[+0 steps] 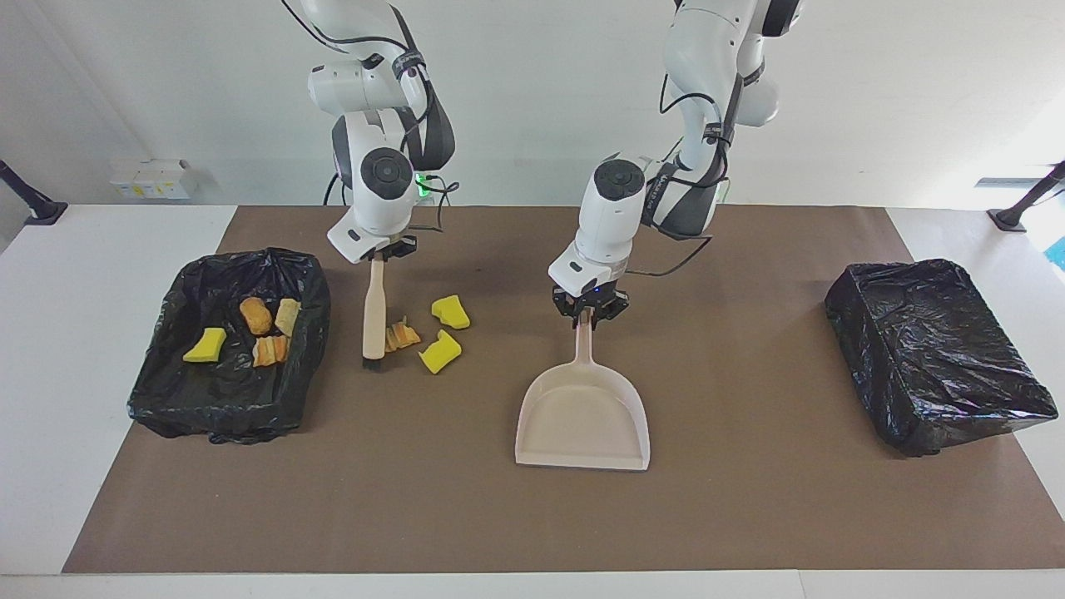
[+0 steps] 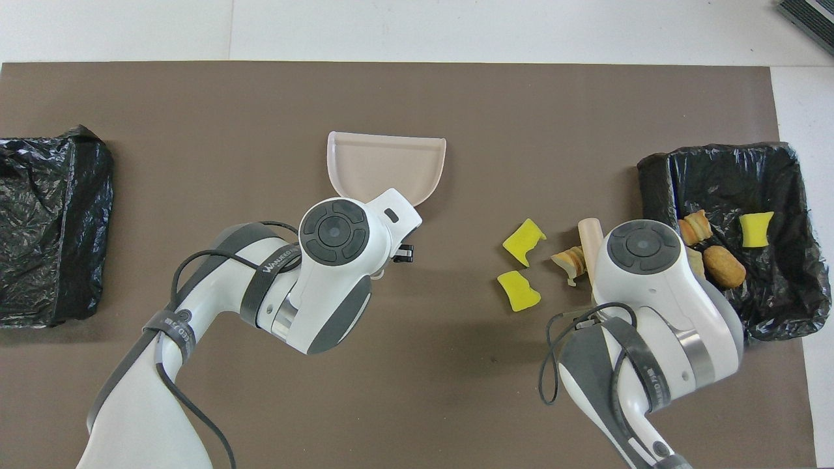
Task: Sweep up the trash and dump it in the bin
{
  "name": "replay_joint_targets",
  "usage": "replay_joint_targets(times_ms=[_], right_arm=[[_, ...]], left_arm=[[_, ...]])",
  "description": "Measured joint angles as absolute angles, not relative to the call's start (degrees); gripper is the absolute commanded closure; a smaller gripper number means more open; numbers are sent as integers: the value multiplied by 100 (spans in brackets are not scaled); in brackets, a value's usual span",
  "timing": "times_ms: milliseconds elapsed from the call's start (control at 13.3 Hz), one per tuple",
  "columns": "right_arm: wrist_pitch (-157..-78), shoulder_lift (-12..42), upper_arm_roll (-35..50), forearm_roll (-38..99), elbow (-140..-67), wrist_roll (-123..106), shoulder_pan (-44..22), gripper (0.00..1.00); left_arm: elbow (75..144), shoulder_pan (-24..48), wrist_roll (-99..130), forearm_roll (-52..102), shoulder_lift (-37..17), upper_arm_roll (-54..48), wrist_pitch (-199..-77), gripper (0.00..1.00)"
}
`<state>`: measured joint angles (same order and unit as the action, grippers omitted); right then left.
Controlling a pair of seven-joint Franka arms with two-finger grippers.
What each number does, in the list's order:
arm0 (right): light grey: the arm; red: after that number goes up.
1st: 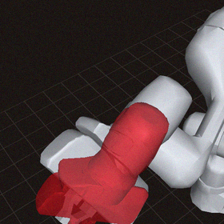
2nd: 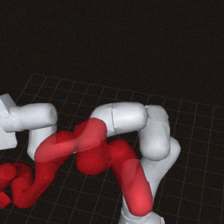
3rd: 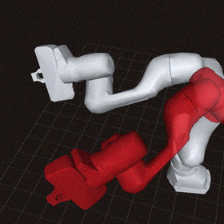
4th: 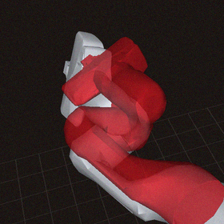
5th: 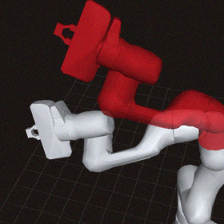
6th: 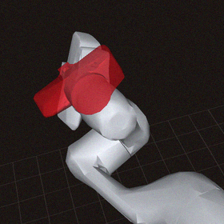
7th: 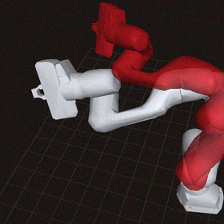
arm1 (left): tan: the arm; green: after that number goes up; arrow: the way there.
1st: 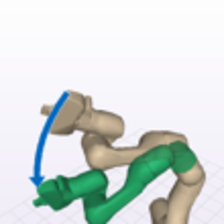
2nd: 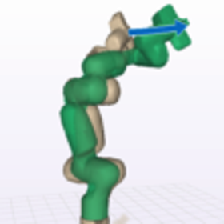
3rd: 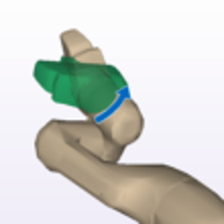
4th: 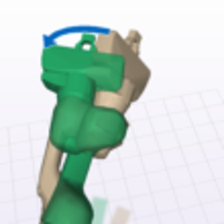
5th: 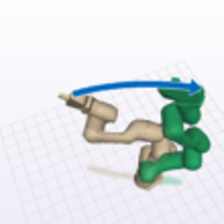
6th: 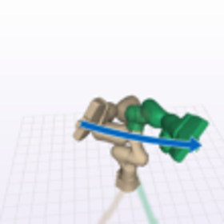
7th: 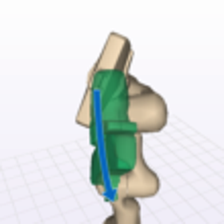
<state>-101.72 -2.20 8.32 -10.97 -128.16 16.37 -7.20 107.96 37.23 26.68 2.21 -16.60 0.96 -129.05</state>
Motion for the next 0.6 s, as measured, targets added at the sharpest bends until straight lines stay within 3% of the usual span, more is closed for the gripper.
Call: replay_joint_targets(times_ms=[375,600], right_arm=[[-10447,-185,845,177,-12844,1581,-771,100],[-10665,-183,850,903,-12835,1559,-1060,100]], left_arm=[[10773,3608,340,199,-1589,332,-12685,100],[10674,3159,-1086,191,-1203,389,-12003,100]])
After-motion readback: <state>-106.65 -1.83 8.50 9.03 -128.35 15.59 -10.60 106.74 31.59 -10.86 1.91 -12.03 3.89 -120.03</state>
